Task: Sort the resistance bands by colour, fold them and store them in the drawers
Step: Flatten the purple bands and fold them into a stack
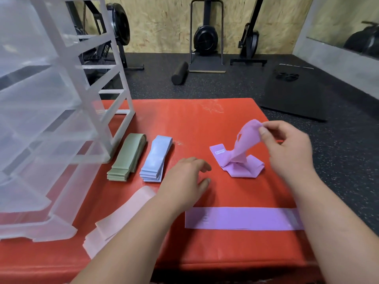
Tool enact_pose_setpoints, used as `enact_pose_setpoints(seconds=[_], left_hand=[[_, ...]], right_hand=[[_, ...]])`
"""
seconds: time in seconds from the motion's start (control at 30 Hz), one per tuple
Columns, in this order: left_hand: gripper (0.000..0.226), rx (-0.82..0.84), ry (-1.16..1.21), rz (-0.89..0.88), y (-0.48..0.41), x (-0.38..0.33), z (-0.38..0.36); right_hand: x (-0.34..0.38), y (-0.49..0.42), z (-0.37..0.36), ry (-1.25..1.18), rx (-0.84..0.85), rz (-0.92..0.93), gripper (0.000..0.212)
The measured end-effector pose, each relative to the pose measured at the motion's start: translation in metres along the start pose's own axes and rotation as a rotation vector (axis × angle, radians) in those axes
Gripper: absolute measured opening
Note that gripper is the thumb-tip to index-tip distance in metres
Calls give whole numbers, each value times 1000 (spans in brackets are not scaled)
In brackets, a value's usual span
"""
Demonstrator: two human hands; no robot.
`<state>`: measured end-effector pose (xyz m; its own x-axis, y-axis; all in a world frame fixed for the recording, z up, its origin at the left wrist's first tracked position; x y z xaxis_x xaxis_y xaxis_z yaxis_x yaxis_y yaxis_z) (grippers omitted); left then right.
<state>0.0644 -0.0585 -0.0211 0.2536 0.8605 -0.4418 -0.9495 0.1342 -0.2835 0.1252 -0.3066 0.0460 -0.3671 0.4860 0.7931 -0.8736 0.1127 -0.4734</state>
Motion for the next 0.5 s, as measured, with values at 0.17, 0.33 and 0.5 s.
enact_pose_setpoints(seconds=[0.17,0.33,0.5], left_hand=[[25,-38,4,6,3,-6,2],[25,-11,-8,-1,5,-12,-2],[26,20,-30,9,1,-20,-9]], right_hand=[[-23,6,25,188,63,-116,7],[-66,18,52,722,268,-336,12],[-82,22,58,846,411,-418,17]])
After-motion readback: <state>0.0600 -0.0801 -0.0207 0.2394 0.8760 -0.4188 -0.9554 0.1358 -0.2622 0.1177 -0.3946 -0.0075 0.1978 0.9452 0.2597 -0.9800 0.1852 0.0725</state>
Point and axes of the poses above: each hand's wrist, its own y-axis away from the middle knuckle, its own z-axis out of the back of the hand, x = y × z, the point moved 1 cm from there along -y, towards the middle knuckle, and after that the axes turned 2 degrees about -y, right-handed, at the moved point
